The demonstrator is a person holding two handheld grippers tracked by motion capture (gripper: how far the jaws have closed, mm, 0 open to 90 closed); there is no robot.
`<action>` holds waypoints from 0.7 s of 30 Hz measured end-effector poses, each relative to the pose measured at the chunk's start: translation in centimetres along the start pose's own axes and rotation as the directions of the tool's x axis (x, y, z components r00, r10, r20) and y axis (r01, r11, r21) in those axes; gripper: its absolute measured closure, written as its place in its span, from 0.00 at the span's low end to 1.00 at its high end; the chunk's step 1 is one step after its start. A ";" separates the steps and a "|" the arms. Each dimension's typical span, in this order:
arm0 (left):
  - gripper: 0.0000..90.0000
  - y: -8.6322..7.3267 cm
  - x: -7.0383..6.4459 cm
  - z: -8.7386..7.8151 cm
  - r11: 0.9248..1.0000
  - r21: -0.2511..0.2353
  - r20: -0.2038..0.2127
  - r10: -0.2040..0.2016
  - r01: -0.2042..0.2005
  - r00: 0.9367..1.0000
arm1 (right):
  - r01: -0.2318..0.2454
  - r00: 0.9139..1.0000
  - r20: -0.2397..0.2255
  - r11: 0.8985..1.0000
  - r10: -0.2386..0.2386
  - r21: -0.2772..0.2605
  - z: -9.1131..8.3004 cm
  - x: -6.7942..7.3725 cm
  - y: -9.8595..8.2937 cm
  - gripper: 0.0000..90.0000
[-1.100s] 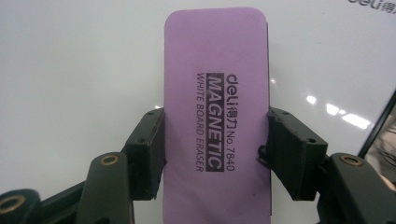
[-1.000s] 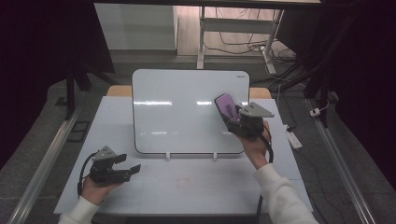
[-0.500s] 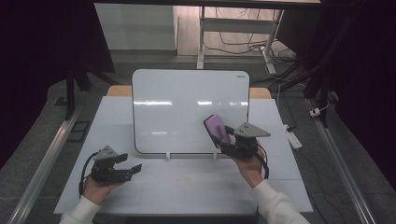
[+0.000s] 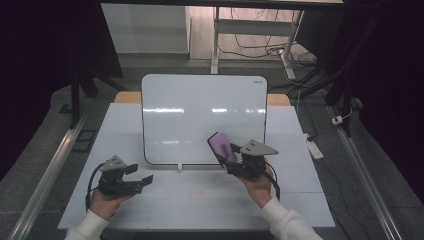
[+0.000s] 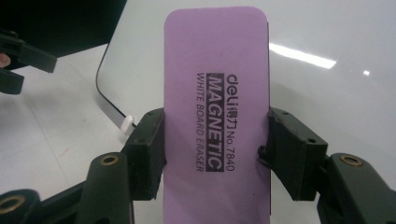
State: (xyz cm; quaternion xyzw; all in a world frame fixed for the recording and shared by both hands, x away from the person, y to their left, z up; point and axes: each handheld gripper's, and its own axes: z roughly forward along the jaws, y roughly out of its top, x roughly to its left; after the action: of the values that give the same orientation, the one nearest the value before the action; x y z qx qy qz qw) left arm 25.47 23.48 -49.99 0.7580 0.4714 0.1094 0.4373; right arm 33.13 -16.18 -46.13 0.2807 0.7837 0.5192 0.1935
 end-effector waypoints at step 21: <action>0.25 4.5 -3.5 2.4 0.997 -0.074 0.107 0.018 -0.010 0.994 | 0.014 1.000 -0.022 1.000 -0.015 -0.016 1.2 1.7 -0.5 0.45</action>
State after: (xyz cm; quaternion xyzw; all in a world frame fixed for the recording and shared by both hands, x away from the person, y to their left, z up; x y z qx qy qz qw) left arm 27.77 18.50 -47.11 0.7495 0.4374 0.0886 0.4890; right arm 32.45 -14.39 -47.11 0.2679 0.7837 0.5269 0.1909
